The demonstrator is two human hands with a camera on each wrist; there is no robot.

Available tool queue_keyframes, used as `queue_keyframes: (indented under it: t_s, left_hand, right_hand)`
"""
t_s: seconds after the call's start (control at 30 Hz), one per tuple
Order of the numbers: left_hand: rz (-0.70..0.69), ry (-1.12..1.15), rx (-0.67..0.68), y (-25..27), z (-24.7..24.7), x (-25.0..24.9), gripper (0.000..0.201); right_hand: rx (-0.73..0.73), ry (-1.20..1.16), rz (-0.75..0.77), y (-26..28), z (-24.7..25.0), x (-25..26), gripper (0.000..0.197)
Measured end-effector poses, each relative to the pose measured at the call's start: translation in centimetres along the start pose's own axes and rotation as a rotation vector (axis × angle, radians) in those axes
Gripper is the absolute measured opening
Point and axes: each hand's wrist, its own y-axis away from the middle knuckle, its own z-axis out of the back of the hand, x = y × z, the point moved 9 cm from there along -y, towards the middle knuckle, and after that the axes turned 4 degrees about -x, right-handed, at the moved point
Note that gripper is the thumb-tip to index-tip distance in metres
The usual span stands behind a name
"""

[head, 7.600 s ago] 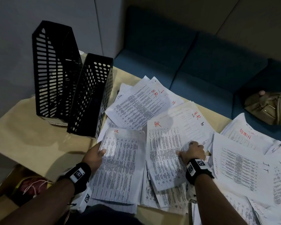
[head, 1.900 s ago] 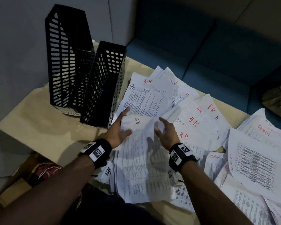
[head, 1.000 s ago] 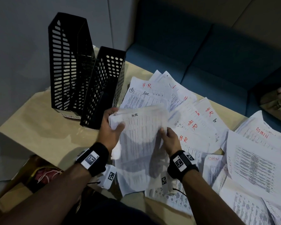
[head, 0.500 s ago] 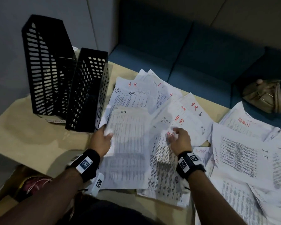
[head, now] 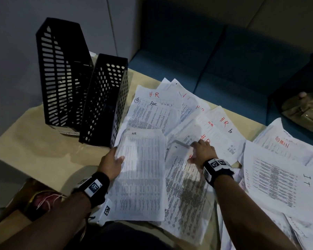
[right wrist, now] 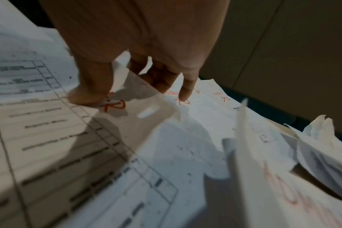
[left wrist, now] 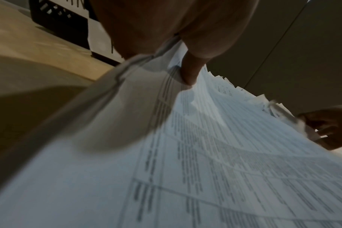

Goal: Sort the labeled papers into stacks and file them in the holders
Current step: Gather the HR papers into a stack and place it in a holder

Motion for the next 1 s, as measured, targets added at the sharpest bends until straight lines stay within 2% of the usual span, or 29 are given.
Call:
queue_keyframes:
  t_s: [0.1, 0.13, 0.23, 0.3, 0.43, 0.57, 0.63, 0.67, 0.77, 0.8, 0.83, 0.87, 0.93, 1.0]
  left_hand:
    - [0.009, 0.033, 0.006, 0.2, 0.2, 0.1, 0.041]
    - [0.009, 0.04, 0.007, 0.2, 0.2, 0.1, 0.041]
    - [0.02, 0.028, -0.015, 0.5, 1.1, 0.1, 0.041]
    - [0.006, 0.025, -0.044, 0.8, 1.9, -0.2, 0.039]
    - [-0.058, 0.021, -0.088, 1.5, 3.5, -1.5, 0.035]
    - [-0.082, 0.113, -0.05, 1.8, 3.0, -3.7, 0.029]
    - [-0.108, 0.152, 0.013, 2.1, 2.1, -5.7, 0.019]
    - [-0.121, 0.195, 0.047, 2.2, 1.5, -6.6, 0.015]
    - [-0.179, 0.194, 0.104, 2.7, 0.0, -9.0, 0.016]
    - [-0.157, 0.183, 0.133, 2.5, -0.6, -8.9, 0.021]
    - [-0.146, 0.203, 0.182, 2.4, -1.1, -8.6, 0.028]
    - [-0.145, 0.208, 0.205, 2.2, -1.5, -8.1, 0.03]
    - [-0.086, 0.217, 0.216, 1.4, -1.7, -6.2, 0.018]
    - [-0.061, 0.221, 0.256, 1.5, -2.2, -5.1, 0.015]
  right_hand:
    - [-0.05, -0.18, 0.062, 0.1, 0.9, 0.9, 0.013]
    - [-0.027, -0.274, 0.062, 0.4, 1.3, 1.0, 0.009]
    - [0.042, -0.467, 0.08, 2.0, 4.5, 0.9, 0.017]
    - [0.014, -0.513, 0.143, 3.3, 8.5, 0.7, 0.025]
    - [-0.091, -0.618, 0.182, 5.9, 16.3, 0.2, 0.019]
    - [-0.142, -0.706, 0.209, 5.2, 20.0, 1.4, 0.014]
    - [-0.124, -0.681, 0.221, 4.2, 19.8, 3.1, 0.011]
    - [-0.112, -0.677, 0.241, 3.7, 19.3, 4.3, 0.016]
    - [-0.08, -0.627, 0.316, 2.4, 16.5, 8.8, 0.009]
    - [-0.111, -0.545, 0.333, 2.0, 15.5, 10.1, 0.01]
    - [-0.193, -0.436, 0.34, 1.7, 14.8, 11.2, 0.006]
    - [-0.263, -0.383, 0.343, 1.2, 14.0, 11.9, 0.01]
    - [-0.351, -0.315, 0.37, 1.6, 13.0, 13.0, 0.023]
    - [-0.335, -0.326, 0.364, 2.0, 11.3, 13.6, 0.026]
